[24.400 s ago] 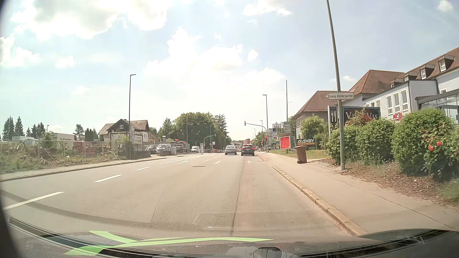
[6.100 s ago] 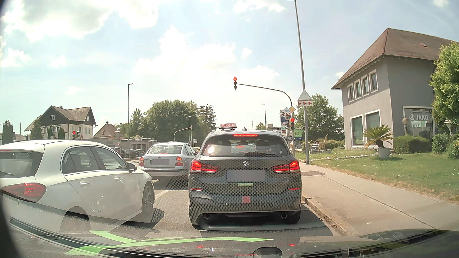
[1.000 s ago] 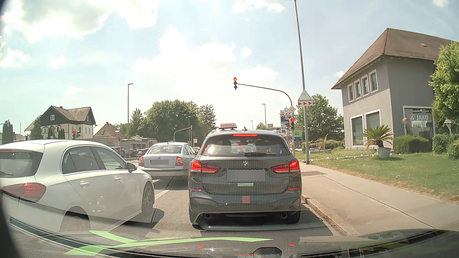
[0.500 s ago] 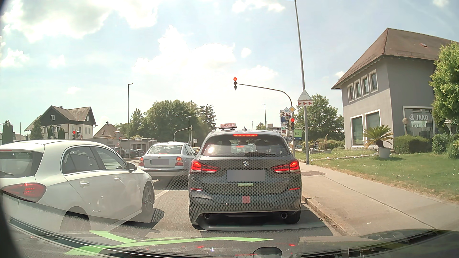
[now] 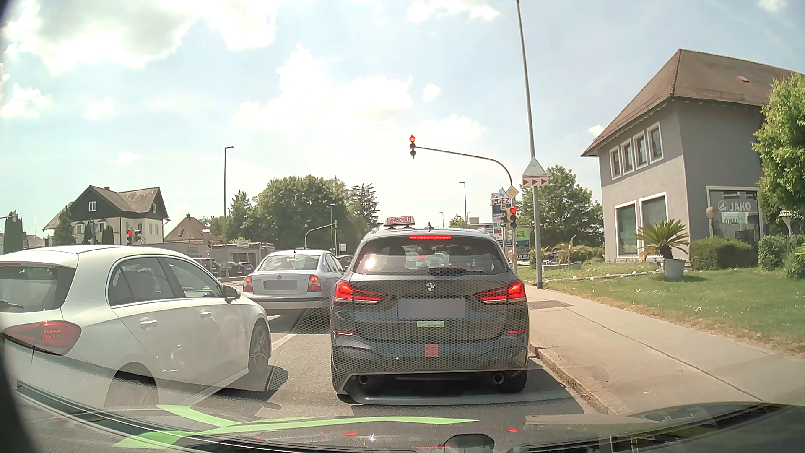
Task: Follow the waypoints while adhering to traffic rules and regulations
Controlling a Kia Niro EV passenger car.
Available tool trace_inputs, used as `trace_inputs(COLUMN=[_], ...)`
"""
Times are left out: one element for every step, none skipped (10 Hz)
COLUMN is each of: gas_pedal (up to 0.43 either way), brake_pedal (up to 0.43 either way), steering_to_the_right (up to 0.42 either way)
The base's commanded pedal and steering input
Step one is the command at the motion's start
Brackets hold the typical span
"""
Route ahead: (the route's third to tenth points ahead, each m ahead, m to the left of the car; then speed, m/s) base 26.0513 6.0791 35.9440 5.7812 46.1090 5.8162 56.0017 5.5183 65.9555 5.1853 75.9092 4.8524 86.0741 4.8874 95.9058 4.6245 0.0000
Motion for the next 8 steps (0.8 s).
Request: trace_inputs(gas_pedal=[0.0,0.0,0.0,0.0,0.0,0.0,0.0,0.0], brake_pedal=[0.232,0.232,0.232,0.232,0.232,0.232,0.232,0.232], steering_to_the_right=[0.0,0.0,0.0,0.0,0.0,0.0,0.0,0.0])
